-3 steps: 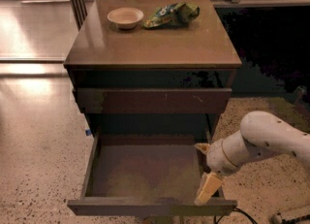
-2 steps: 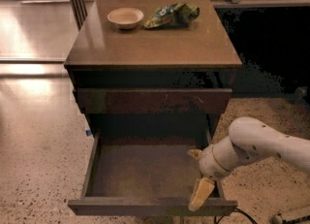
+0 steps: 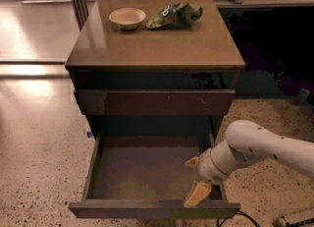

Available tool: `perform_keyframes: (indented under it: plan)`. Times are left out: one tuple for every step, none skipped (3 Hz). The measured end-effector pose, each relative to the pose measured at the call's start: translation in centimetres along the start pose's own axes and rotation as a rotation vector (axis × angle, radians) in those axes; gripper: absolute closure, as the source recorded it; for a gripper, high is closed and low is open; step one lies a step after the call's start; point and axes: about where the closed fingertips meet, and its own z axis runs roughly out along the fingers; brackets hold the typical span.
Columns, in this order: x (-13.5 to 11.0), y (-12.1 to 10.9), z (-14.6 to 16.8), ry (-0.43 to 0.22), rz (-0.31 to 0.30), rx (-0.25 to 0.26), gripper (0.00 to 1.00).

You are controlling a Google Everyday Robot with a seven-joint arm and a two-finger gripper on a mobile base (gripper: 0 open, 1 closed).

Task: Close middle drawer

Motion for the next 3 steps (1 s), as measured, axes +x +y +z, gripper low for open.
perform_keyframes:
  plan:
    - [0.00,0.00,0.00,0.000,0.000,0.000,0.50]
    - [0.02,0.13,0.08,0.001,0.001,0.001,0.81]
    - [0.17,1.00,0.56,0.011,0.005,0.008,1.00]
